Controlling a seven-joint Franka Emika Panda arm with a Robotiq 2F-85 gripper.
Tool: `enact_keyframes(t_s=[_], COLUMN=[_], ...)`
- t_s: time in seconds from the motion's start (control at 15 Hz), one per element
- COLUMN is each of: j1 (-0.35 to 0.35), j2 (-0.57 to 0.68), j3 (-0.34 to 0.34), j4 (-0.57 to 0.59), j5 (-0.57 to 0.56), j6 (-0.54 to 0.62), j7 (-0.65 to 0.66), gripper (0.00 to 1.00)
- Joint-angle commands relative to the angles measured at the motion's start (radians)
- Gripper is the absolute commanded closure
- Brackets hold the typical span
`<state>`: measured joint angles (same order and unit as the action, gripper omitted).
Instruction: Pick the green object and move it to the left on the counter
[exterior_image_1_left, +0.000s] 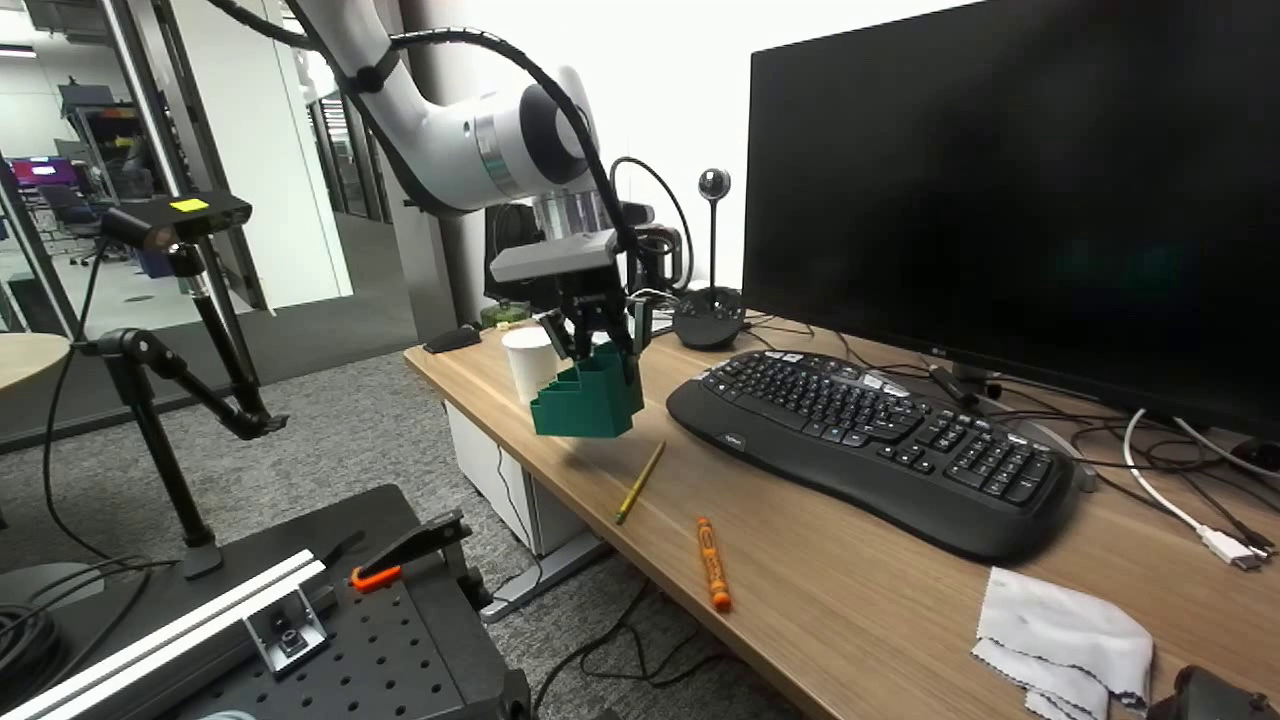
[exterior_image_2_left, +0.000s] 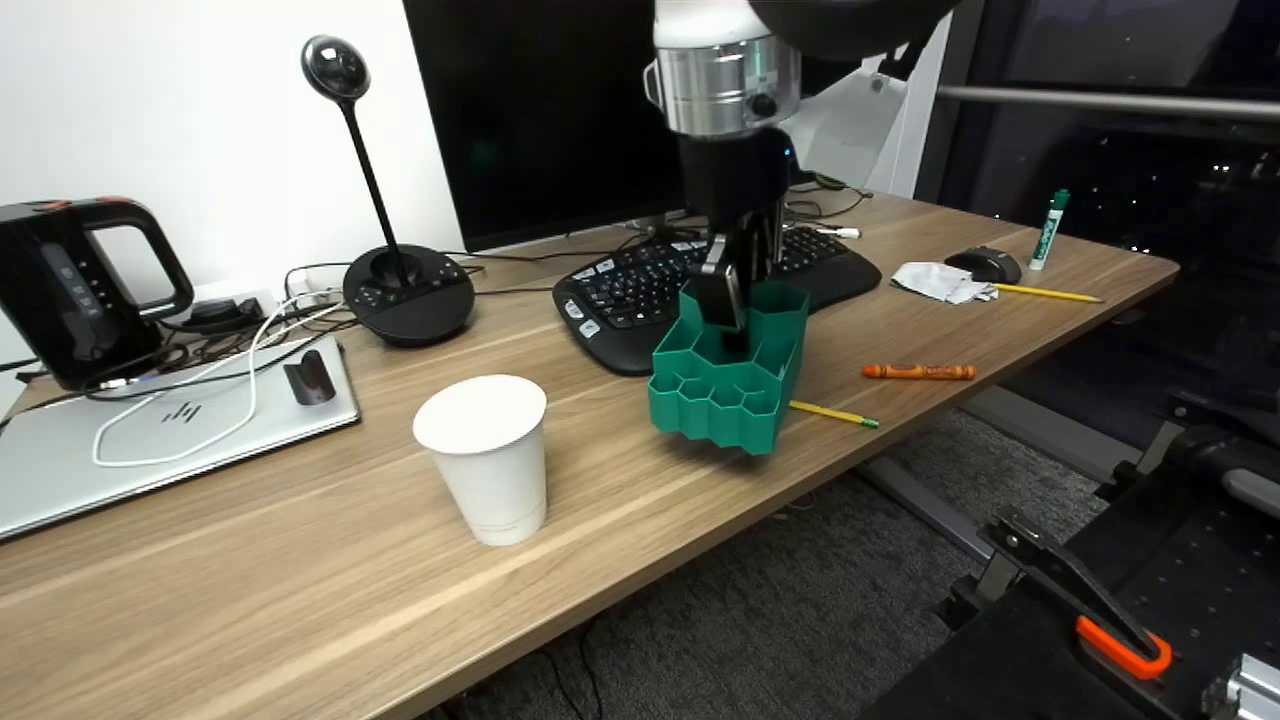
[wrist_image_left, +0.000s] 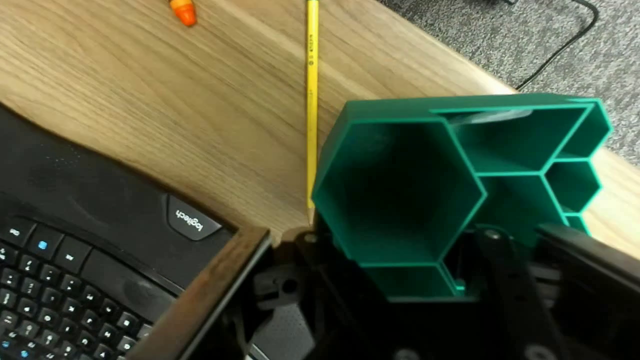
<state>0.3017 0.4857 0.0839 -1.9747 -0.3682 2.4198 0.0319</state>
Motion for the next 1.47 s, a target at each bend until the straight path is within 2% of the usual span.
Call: enact_keyframes(t_s=[0.0, 0.27, 0.73, 0.8, 0.87, 1.07, 1.13, 1.4], j1=[0.026, 0.033, 0.052, 0.055, 0.057, 0.063, 0.065, 0.045], j2=[0.112, 0.226, 0.33, 0.338, 0.345, 0.364, 0.366, 0.304], j3=[0.005, 0.004, -0.012, -0.014, -0.015, -0.015, -0.014, -0.004], j4=[0.165, 0.318, 0.482, 0.499, 0.514, 0.551, 0.559, 0.521], j5=[-0.011, 0.006, -0.021, -0.024, -0.025, -0.029, -0.03, -0.013], j6=[-0.118, -0.21, -0.336, -0.353, -0.368, -0.407, -0.417, -0.448], j7=[-0.025, -0.042, -0.084, -0.086, -0.089, -0.099, -0.101, -0.122], gripper=[0.75, 0.75, 0.75, 0.25, 0.24, 0.04, 0.01, 0.0])
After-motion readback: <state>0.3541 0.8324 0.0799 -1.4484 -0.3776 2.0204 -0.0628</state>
